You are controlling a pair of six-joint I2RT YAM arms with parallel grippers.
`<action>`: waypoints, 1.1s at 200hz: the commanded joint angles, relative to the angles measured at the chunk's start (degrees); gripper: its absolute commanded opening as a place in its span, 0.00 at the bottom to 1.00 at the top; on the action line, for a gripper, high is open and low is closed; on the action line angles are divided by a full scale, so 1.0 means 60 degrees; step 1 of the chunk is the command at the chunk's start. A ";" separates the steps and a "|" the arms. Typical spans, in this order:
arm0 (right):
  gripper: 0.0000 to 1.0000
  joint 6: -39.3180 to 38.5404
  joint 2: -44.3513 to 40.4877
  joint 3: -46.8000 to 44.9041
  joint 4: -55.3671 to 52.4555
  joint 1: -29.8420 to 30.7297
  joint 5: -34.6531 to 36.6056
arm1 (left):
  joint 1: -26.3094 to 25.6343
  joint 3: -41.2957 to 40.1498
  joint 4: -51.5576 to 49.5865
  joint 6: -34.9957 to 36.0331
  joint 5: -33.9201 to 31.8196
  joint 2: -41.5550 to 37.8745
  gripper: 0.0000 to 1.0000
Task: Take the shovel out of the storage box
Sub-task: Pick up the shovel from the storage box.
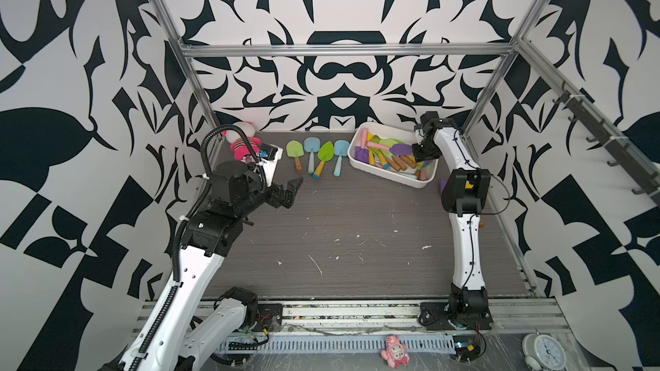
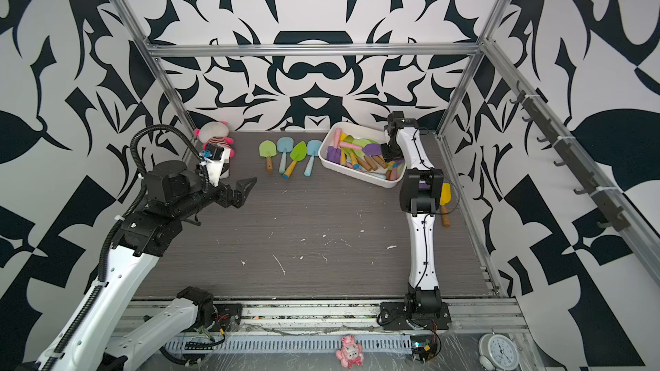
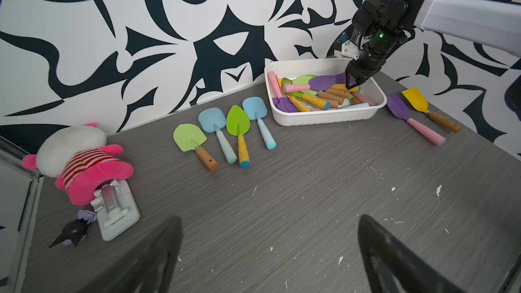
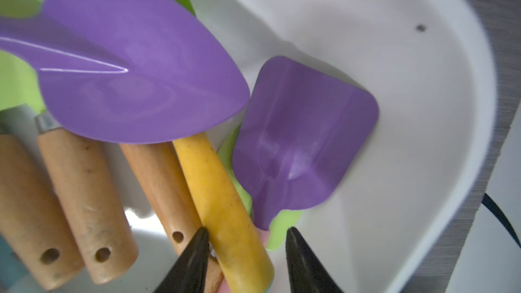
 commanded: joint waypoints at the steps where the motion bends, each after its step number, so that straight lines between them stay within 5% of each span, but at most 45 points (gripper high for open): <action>1: 0.45 0.0073 -0.0084 0.0227 -0.0069 0.0005 -0.0144 | 0.0022 0.0396 -0.0169 0.0215 0.0135 0.0151 0.99; 97: 0.39 0.0256 0.0243 0.0273 -0.0094 0.0030 -0.0657 | 0.0022 0.0315 -0.0051 0.0411 0.0158 0.0154 0.99; 161: 0.50 0.0434 0.0466 0.0281 -0.0079 0.0081 -0.0668 | 0.0022 0.0280 -0.0194 0.0630 0.0114 -0.0004 0.99; 220: 0.32 0.0528 0.0190 0.0068 -0.0014 0.0121 -0.0544 | 0.0022 0.0390 -0.0390 0.0859 0.0149 -0.0057 0.99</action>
